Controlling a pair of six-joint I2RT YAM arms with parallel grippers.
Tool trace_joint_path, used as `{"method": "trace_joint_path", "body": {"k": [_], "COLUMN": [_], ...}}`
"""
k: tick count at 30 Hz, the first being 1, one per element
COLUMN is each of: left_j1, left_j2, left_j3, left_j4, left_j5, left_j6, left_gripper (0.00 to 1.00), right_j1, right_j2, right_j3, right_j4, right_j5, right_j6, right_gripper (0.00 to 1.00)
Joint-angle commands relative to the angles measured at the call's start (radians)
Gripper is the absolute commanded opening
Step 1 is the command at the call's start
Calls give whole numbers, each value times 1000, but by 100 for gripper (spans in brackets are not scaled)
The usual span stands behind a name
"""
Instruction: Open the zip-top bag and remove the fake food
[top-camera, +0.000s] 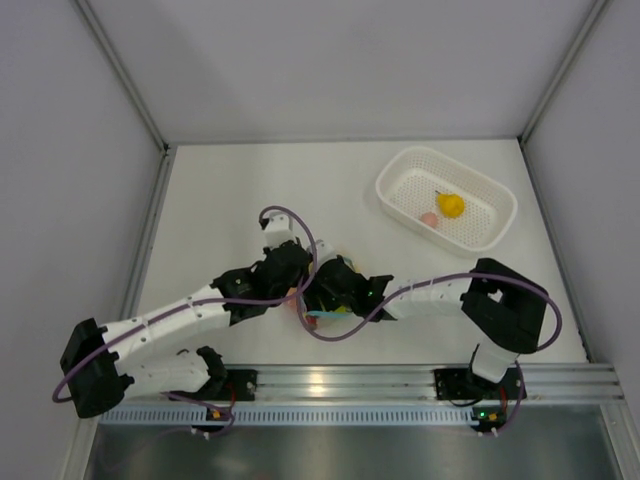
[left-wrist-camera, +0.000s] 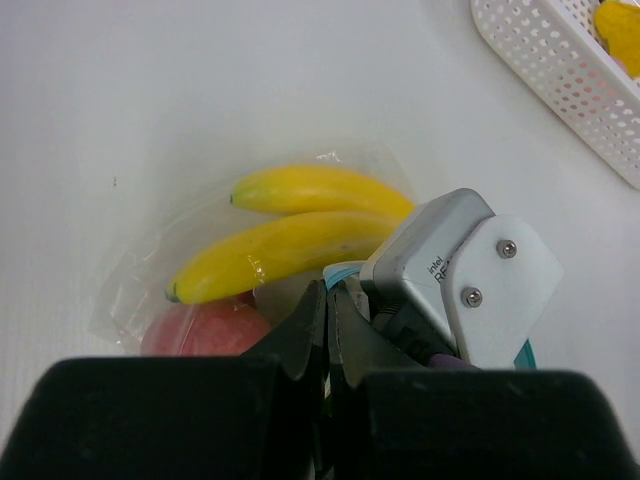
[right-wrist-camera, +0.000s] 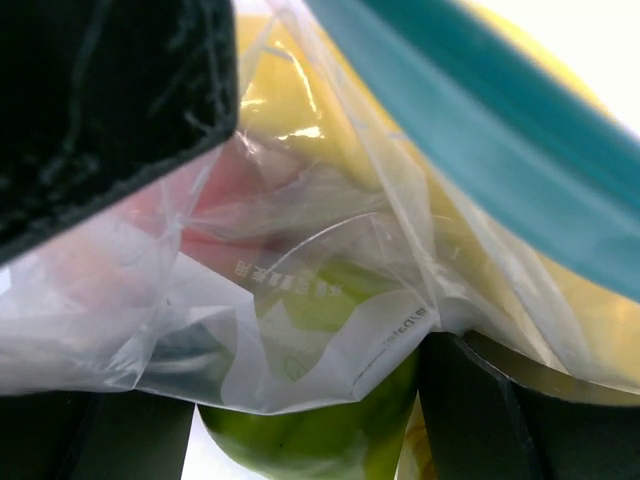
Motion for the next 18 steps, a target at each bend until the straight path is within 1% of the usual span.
{"method": "trace_joint_path", "body": {"k": [1, 5, 10, 13, 15, 16, 18], "left_j1": [-60, -59, -60, -62, -62, -62, -64], "left_j2": [-14, -21, -44, -70, -110, -124, -164], "left_j3": [40, 40, 36, 18, 1, -16, -29], "left_j4": [88, 88, 92, 126, 192, 215, 252], "left_j5": [124, 124, 139, 165, 211, 223, 258], "left_j6": [9, 15, 20, 46, 75, 81, 107], "left_gripper": [0, 0, 0, 0, 0, 0, 0], "right_j1": [7, 21, 30, 33, 34, 34, 34], "right_j2": [-17, -123, -218, -229, -217, -200, -185], "right_j3": [-22, -8, 22, 62, 93, 126, 180], "right_j4": [-295, -342, -405, -448, -508, -531, -583], "right_j5": [52, 74, 74, 102, 127, 137, 146], "right_j6": [76, 74, 71, 89, 103, 120, 135], "right_gripper": [55, 53, 50, 48, 46, 44, 43]}}
